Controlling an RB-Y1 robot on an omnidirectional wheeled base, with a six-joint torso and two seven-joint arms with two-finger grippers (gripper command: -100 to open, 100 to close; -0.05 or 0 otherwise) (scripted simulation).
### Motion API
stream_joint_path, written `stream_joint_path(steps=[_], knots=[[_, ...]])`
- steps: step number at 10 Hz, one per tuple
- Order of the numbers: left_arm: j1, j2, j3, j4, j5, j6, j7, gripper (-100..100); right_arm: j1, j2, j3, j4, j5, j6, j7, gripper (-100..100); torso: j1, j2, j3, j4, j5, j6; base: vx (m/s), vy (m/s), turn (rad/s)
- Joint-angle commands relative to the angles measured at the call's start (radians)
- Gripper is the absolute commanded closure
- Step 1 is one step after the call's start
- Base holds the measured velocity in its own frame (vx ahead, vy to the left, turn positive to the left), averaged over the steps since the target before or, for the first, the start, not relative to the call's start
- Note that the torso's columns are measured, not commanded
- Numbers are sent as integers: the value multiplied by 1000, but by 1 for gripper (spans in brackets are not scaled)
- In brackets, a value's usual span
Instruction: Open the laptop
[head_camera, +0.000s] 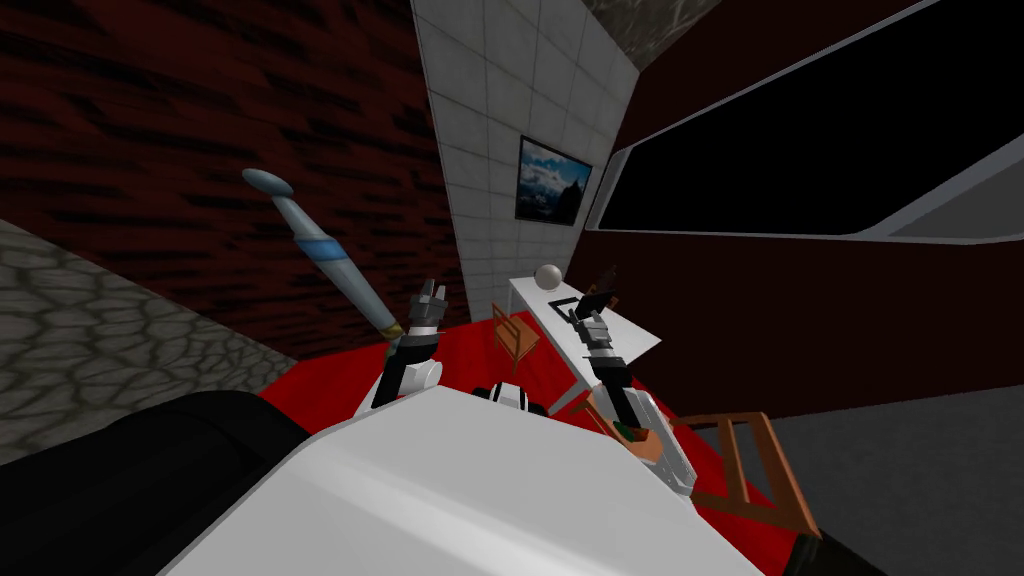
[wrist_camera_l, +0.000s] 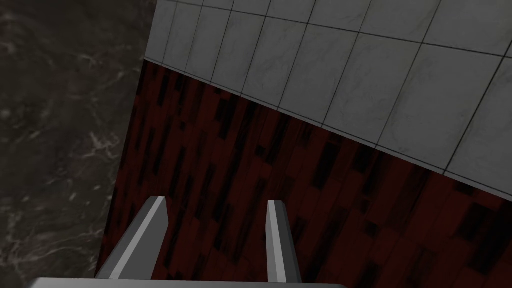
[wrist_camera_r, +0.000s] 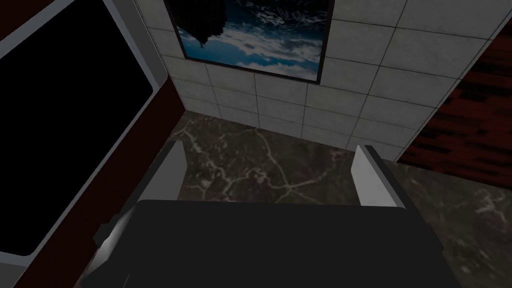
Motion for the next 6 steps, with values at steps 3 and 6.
stream_joint_path(steps=[3,6], knots=[[0,0,0,0,0,0,0,0,-39,-74,-31,93,127,39,131,-100,1,-2,-1,-1,0,0,61,5,143],[0,0,0,0,0,0,0,0,-58,-132,-57,161,195,62,206,-100,0,0,0,0,0,0,54,-23,109]])
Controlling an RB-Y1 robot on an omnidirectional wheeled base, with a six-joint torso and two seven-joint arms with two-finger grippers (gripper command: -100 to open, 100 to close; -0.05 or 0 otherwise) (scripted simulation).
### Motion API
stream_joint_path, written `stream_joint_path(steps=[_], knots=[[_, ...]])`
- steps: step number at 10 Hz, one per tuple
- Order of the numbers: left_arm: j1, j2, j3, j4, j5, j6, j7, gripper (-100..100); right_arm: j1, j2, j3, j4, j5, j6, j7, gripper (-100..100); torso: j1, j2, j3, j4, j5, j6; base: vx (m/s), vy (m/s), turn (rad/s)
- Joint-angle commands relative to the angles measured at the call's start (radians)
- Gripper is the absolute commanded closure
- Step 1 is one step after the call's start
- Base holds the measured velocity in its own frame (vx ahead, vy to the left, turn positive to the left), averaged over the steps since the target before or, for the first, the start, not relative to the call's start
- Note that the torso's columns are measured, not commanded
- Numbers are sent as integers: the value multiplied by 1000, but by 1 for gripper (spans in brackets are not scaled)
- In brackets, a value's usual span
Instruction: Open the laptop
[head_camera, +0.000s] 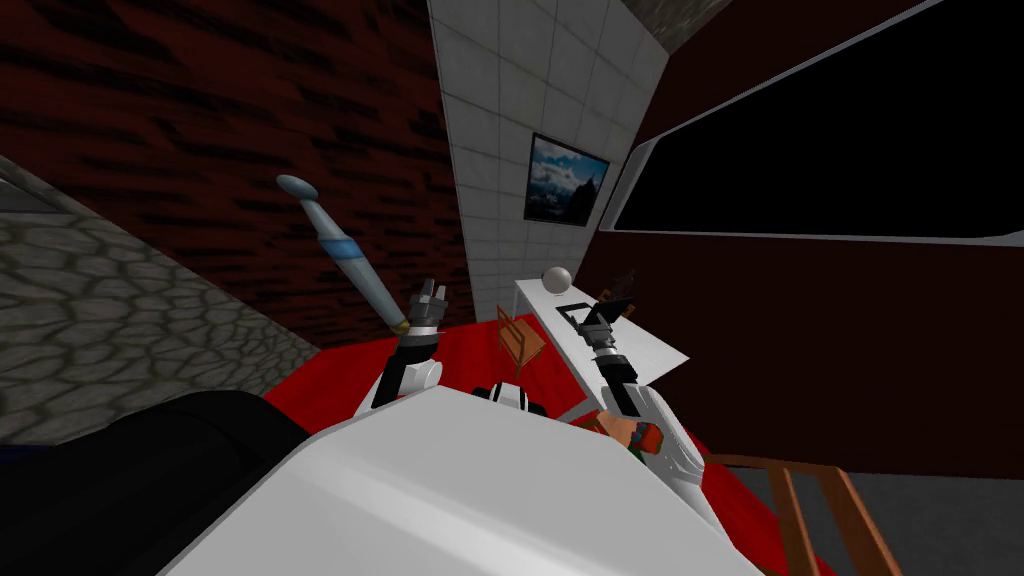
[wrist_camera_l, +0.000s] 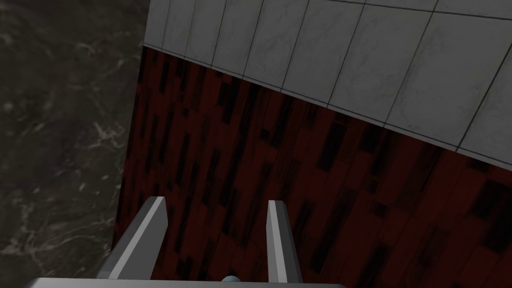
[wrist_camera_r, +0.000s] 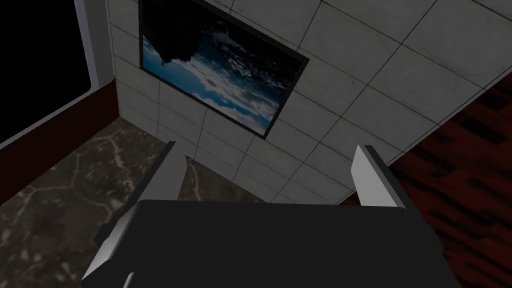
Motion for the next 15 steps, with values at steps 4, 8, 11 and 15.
stream_joint_path(steps=[4,8,11,15], knots=[[0,0,0,0,0,0,0,0,-29,-115,-50,125,109,41,121,-100,1,-1,-1,0,0,0,61,-46,106],[0,0,0,0,0,0,0,0,-43,-179,-78,199,170,62,189,-100,2,0,0,0,0,0,43,-42,82],[0,0,0,0,0,0,0,0,-52,-224,-96,248,214,75,237,-100,2,0,0,0,0,0,34,-32,79],[0,0,0,0,0,0,0,0,-59,-260,-101,262,209,84,225,100,3,1,1,0,1,0,34,-14,37]])
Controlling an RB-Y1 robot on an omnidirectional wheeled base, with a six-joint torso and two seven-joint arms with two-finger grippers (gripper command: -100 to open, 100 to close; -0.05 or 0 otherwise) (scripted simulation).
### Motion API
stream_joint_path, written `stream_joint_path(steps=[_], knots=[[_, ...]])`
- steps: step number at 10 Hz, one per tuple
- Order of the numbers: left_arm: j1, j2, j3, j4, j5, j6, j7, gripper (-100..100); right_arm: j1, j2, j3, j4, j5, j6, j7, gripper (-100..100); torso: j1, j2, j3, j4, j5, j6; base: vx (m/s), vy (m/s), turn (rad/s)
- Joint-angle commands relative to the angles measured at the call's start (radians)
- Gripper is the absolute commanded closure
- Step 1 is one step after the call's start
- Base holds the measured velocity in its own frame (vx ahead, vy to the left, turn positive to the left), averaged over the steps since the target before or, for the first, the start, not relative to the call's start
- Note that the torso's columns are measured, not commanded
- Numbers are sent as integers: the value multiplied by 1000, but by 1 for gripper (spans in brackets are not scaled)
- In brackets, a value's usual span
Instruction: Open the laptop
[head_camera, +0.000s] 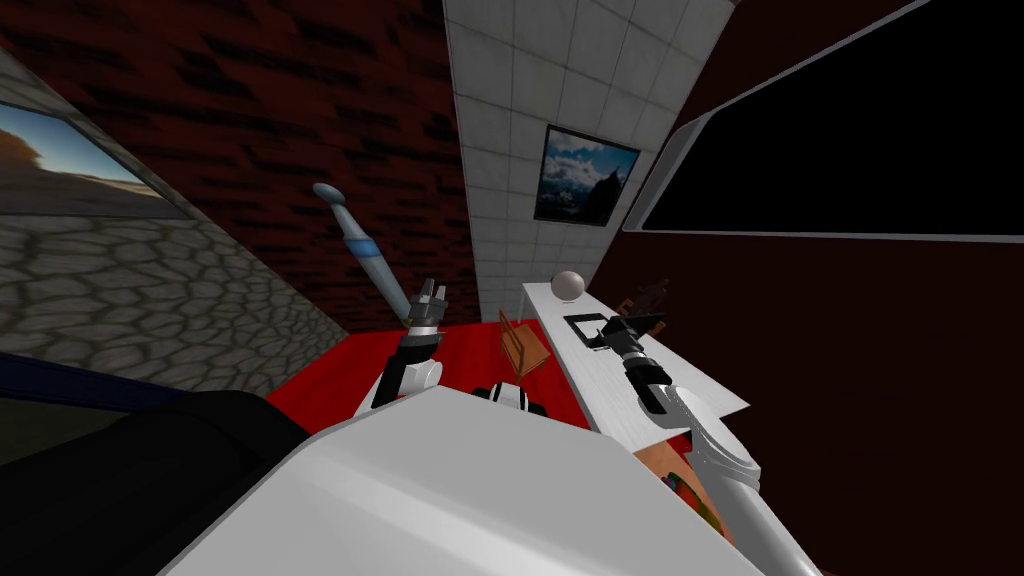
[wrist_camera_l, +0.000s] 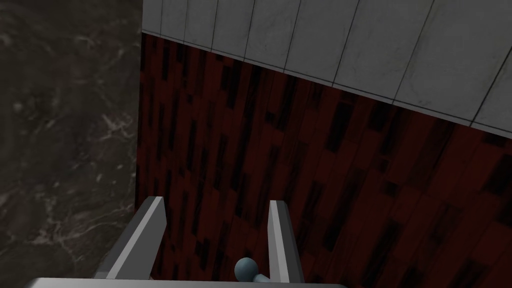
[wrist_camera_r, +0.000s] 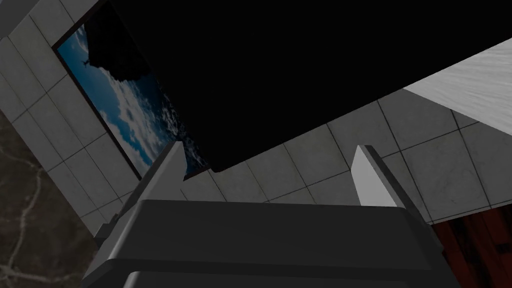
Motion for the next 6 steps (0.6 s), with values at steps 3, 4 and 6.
stream_joint_path(steps=[3,4,6], knots=[[0,0,0,0,0,0,0,0,17,-83,-2,25,-26,-4,-41,100,0,-8,-5,-5,-1,-1,47,42,-4],[0,0,0,0,0,0,0,0,42,-122,1,41,-44,-13,-69,100,-1,-7,-5,-4,-2,-2,66,98,15],[0,0,0,0,0,0,0,0,67,-185,4,57,-62,-22,-97,100,-3,-6,-4,-2,-1,0,70,92,13]])
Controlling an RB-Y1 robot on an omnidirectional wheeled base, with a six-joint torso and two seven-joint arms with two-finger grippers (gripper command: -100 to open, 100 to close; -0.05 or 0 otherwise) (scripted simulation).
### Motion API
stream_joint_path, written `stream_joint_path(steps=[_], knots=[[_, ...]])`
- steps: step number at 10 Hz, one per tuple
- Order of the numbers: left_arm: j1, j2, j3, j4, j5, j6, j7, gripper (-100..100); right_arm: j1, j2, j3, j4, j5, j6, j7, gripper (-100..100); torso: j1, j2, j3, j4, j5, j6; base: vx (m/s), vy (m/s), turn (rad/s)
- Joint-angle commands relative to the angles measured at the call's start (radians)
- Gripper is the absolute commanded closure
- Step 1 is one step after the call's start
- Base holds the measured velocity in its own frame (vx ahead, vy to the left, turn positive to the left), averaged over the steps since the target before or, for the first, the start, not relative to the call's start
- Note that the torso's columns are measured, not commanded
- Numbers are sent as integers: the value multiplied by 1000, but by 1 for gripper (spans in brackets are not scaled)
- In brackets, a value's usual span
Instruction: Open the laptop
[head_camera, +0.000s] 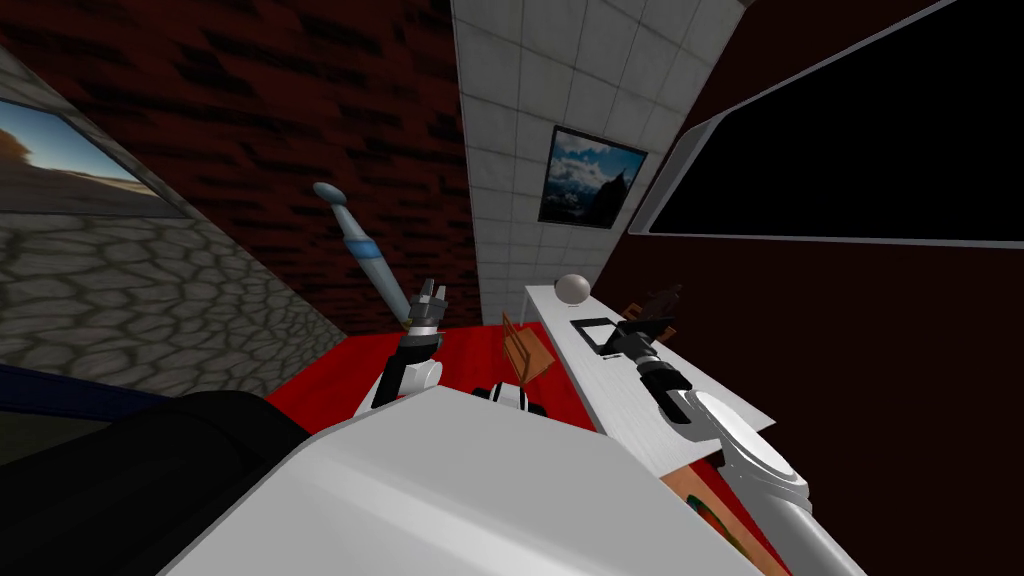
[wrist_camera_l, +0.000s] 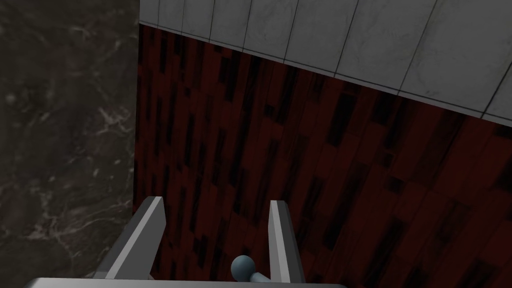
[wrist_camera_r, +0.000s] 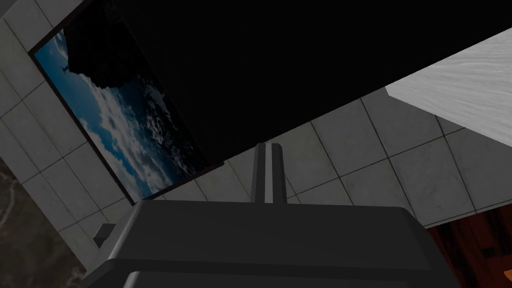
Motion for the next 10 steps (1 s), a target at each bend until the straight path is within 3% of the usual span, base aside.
stream_joint_path(steps=[1,8,10], knots=[[0,0,0,0,0,0,0,0,31,-74,1,20,-18,-15,-28,100,0,3,2,1,0,0,63,71,1],[0,0,0,0,0,0,0,0,129,-287,13,86,-90,-52,-141,100,0,6,4,2,0,0,40,65,-36],[0,0,0,0,0,0,0,0,129,-325,13,86,-90,-52,-141,100,1,5,3,2,1,0,-1,14,5]])
